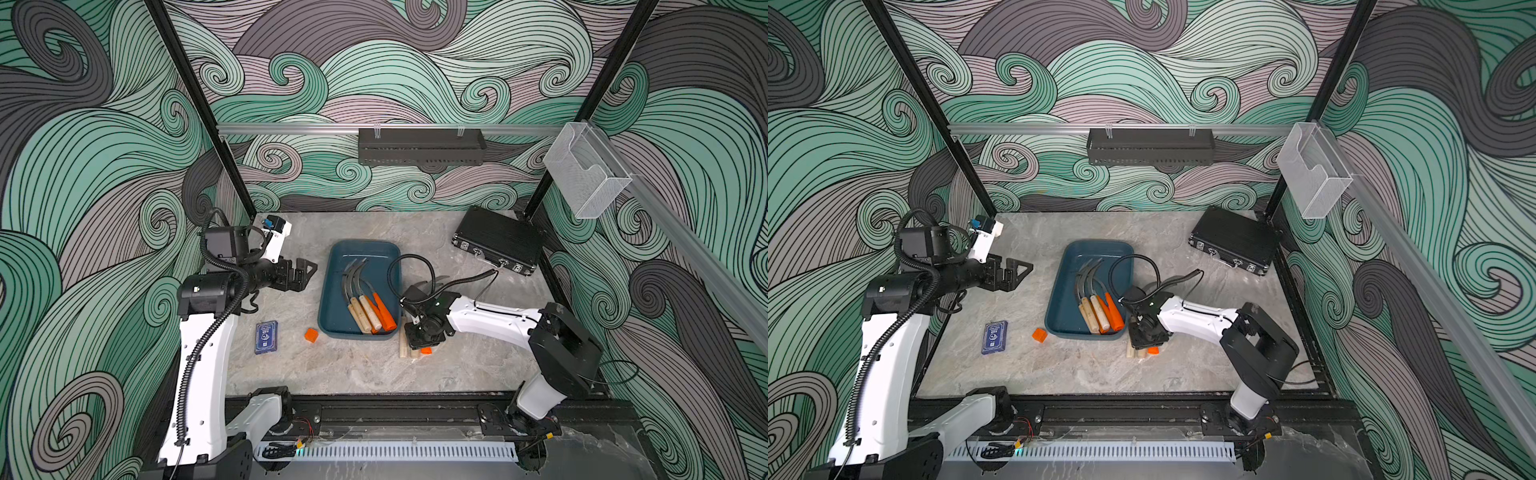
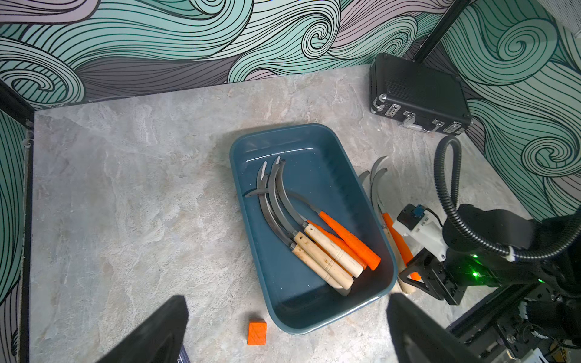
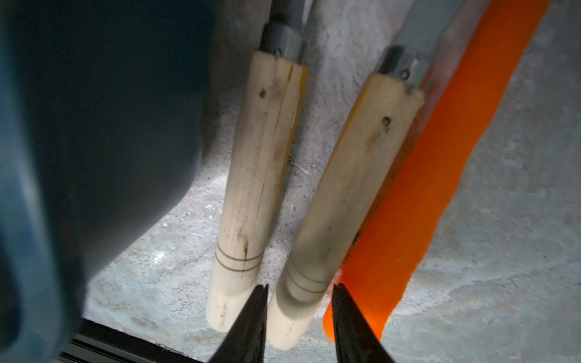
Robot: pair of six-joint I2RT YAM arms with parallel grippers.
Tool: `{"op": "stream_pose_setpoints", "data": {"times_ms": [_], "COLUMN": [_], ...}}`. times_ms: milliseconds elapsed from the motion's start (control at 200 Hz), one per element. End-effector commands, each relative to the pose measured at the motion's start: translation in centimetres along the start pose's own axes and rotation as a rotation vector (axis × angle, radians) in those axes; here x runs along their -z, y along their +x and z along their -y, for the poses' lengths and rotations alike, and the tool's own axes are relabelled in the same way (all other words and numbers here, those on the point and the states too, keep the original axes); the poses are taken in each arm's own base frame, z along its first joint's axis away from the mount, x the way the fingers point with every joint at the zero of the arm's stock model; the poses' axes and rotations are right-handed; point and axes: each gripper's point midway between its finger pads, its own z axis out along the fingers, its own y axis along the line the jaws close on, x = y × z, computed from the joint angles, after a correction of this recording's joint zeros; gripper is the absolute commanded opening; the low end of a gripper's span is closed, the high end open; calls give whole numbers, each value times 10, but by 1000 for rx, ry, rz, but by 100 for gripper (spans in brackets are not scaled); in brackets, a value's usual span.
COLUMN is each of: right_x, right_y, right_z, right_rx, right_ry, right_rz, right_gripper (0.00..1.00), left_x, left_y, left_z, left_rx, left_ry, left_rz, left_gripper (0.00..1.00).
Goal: Put small sickles into storage boxes
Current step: Pick up the sickle at the center of the board.
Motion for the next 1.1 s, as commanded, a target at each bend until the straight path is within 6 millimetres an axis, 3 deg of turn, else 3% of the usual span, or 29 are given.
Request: {"op": "stream_pose_setpoints", "data": {"times_ms": [0, 515, 1096], "right_x": [-2, -8, -19], "right_y": [-3, 4, 4], "right_z": [-3, 20, 20], "right_rx": [-1, -2, -4], "right_ry": [10, 122, 157], "right_rz": [-1, -27, -52], "right_gripper": [36, 36, 36], "left_x": [6, 9, 9], "left_y": [-3, -6, -4], "left_z": [7, 9, 10], "left_rx": [-13, -11, -10], "left_ry": [16, 21, 28], "left_rz": [23, 31, 27], "left_gripper": [99, 99, 99]}}
